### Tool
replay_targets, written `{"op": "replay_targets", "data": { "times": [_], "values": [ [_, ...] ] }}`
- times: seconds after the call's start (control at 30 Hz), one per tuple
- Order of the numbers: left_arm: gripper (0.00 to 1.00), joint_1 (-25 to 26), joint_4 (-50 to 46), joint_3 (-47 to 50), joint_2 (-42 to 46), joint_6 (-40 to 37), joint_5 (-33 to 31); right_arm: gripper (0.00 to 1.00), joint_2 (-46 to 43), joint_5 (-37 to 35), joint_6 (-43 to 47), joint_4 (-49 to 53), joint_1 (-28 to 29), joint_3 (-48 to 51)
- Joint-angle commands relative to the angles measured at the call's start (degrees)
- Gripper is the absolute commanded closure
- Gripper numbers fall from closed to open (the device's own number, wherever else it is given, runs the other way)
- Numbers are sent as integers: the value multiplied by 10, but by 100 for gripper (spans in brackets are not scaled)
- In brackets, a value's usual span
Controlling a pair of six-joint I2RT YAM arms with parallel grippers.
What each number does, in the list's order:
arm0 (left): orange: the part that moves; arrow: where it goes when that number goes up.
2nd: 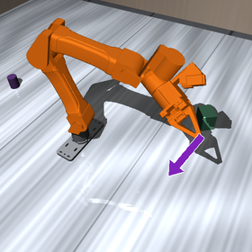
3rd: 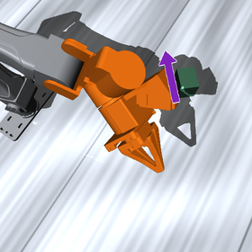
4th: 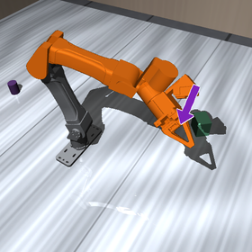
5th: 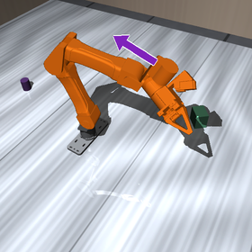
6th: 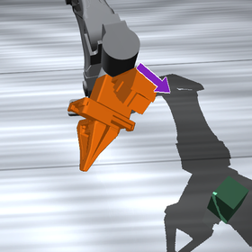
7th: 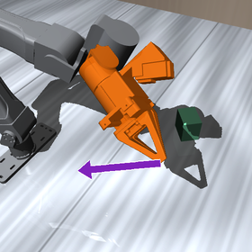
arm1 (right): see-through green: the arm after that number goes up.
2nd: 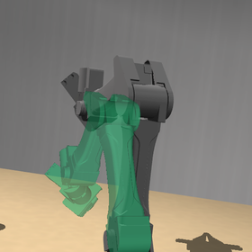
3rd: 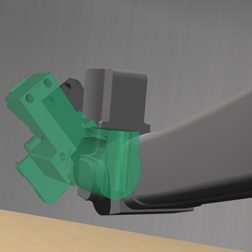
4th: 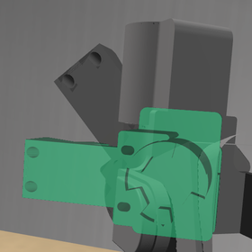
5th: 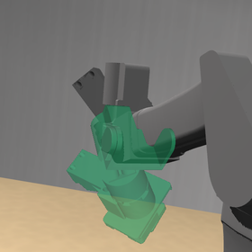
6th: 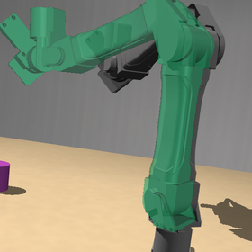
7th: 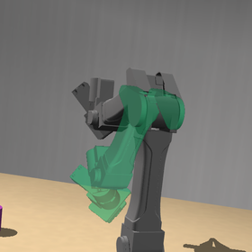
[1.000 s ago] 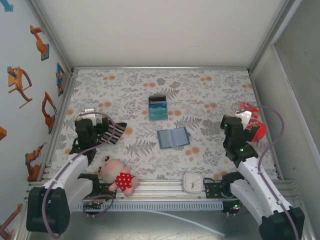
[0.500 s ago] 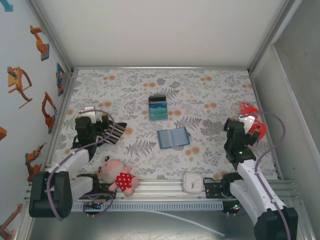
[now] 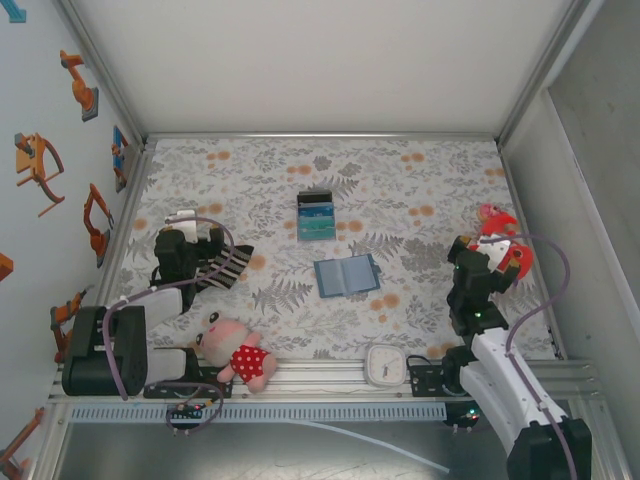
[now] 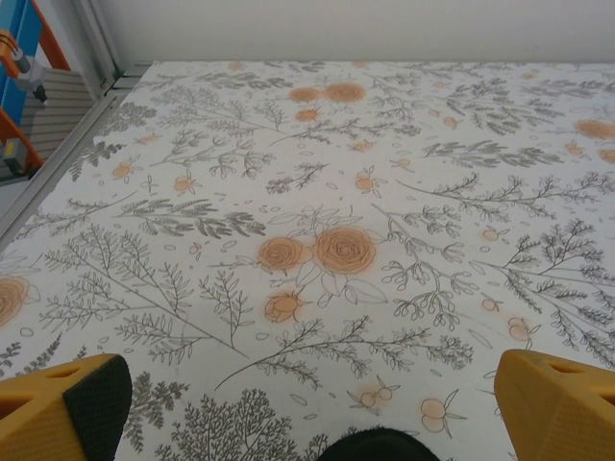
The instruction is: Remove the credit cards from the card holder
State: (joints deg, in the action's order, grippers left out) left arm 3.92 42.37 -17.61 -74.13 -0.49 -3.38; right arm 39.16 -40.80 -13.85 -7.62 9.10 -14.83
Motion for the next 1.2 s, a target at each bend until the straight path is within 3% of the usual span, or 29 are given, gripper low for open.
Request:
{"op": "replay_targets", "data": {
  "times": [0.0,0.23,0.6,0.77,0.9,1.0,1.17],
  "values": [
    [3,-4,70,11,-12,-7,19,1,22,-13,2,-55,-4,6],
    [3,-4,165,38,-65,-10,25,1,75,0,3,-105,-13,6],
    [3,-4,286,52,-157,7,-18,1,109,37,1,-169,-57,22],
    [3,-4,247,37,-148,24,-71,1,121,46,-4,-188,-74,27],
    [3,-4,66,-54,-144,29,-85,1,139,59,-18,-207,-88,28],
    [3,-22,70,-49,-141,42,-52,1,153,69,-18,-224,-93,27],
    [3,-45,51,-58,-141,29,58,1,188,93,-10,-274,-104,27]
  ]
}}
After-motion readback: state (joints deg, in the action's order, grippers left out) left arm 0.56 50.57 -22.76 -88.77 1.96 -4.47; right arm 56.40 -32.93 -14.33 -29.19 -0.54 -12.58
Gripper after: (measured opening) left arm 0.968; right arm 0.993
